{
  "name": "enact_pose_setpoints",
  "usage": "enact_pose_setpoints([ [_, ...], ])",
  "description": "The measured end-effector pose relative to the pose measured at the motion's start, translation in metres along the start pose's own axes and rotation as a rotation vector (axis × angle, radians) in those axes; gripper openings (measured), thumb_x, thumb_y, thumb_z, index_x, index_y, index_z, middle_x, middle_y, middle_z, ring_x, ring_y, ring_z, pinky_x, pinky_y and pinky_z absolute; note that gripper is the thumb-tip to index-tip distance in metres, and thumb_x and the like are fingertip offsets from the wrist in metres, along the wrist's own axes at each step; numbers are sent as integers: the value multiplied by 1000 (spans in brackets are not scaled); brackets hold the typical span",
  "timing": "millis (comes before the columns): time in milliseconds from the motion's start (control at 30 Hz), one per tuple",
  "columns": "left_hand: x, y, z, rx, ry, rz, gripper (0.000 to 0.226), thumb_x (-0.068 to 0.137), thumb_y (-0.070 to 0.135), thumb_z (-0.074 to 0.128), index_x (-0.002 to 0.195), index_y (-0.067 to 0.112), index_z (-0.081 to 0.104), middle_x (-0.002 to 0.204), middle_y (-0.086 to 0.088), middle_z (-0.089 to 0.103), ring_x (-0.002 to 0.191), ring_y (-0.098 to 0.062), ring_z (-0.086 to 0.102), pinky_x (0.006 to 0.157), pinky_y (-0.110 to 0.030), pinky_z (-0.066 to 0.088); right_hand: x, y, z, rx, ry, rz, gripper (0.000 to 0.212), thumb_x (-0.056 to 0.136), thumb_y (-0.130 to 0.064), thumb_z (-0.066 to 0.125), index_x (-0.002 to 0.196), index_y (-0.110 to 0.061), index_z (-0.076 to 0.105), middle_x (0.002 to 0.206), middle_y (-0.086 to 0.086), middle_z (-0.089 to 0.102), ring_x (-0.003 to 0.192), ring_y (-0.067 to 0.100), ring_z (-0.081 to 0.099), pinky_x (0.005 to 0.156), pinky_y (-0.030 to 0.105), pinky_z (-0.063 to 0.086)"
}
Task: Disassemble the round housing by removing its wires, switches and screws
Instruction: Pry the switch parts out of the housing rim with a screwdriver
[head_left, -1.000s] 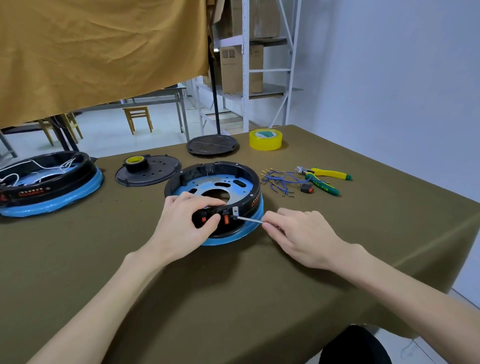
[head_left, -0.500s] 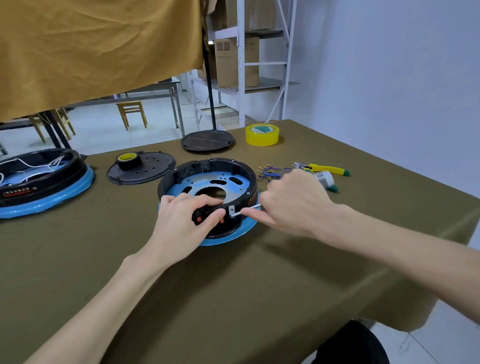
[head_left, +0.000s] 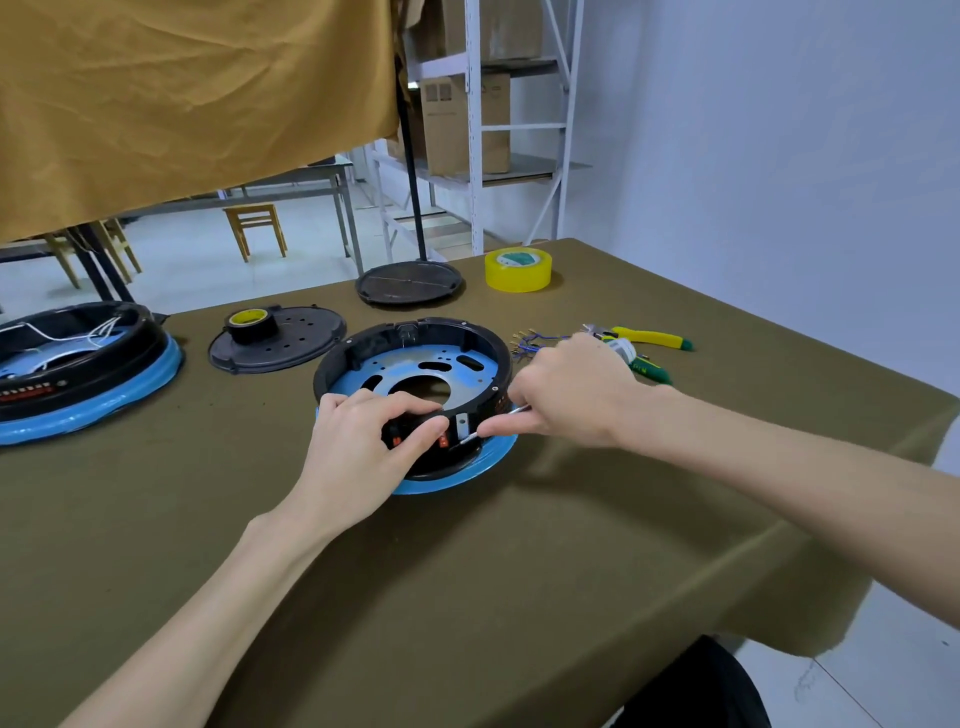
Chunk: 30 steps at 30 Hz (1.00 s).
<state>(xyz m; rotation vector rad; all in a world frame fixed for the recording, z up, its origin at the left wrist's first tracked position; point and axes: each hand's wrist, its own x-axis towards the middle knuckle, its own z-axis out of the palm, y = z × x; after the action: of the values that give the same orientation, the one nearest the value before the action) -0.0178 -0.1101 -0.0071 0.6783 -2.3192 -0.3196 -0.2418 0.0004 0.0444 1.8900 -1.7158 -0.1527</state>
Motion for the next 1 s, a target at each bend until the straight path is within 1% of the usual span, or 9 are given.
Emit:
enact_pose_setpoints([
  [133,0,-1,-5,-57,-24,-6,24,97,50,60,114,42,75,96,28,69,100,3,54,95,-30,27,-8,7,-8,39,63,132,80,88,-86,20,52,-16,34,42,-6,31,37,15,28,46,27,25],
  [233,0,1,-5,-88,-35,-13,17,99,38,64,111,43,76,96,29,70,105,3,53,97,-31,25,-7,14,-21,27,120,164,79,90,-84,22,52,-15,33,41,-6,30,36,15,26,46,25,16],
  [300,0,2,-6,-115,-45,-31,18,100,33,64,109,43,75,92,29,70,110,4,51,98,-32,24,-6,15,-25,15,113,152,79,90,-84,21,53,-15,35,43,-5,32,38,17,29,47,26,17],
  [400,1,1,-6,-130,-80,-35,19,101,33,62,109,46,72,89,30,69,114,15,42,97,-34,24,-6,11,-28,21,94,115,77,88,-83,16,53,-18,36,44,-5,35,40,18,34,47,27,19],
  [500,1,-3,-6,-155,-91,-35,18,101,36,61,108,49,71,89,35,67,112,25,35,96,-34,24,-7,7,-32,-41,70,69,75,91,-81,21,52,-18,34,45,-4,32,39,16,28,47,27,17],
  [633,0,-3,-5,-144,-88,-29,19,100,39,59,111,47,73,89,33,68,113,21,38,96,-33,24,-4,3,-37,-94,49,25,73,92,-80,24,54,-18,32,46,-4,31,39,15,28,48,27,17],
  [800,0,-1,-2,-71,-74,-14,22,100,40,58,115,42,74,103,34,66,115,13,42,96,-31,25,2,-2,-44,-179,44,-26,73,92,-80,27,53,-18,31,47,-3,29,38,16,25,47,27,14],
  [900,1,0,-1,-55,-75,-10,21,101,39,57,114,42,73,101,34,64,113,14,41,97,-32,26,14,-1,-48,-199,47,-111,77,88,-83,33,53,-15,29,46,-2,27,38,16,23,46,26,16],
  [1000,1,-1,0,-46,-81,-8,23,102,41,53,116,42,71,102,33,65,110,10,45,97,-31,25,26,7,-44,-169,29,-150,77,83,-87,31,54,-16,30,48,-2,30,40,17,27,47,26,19],
])
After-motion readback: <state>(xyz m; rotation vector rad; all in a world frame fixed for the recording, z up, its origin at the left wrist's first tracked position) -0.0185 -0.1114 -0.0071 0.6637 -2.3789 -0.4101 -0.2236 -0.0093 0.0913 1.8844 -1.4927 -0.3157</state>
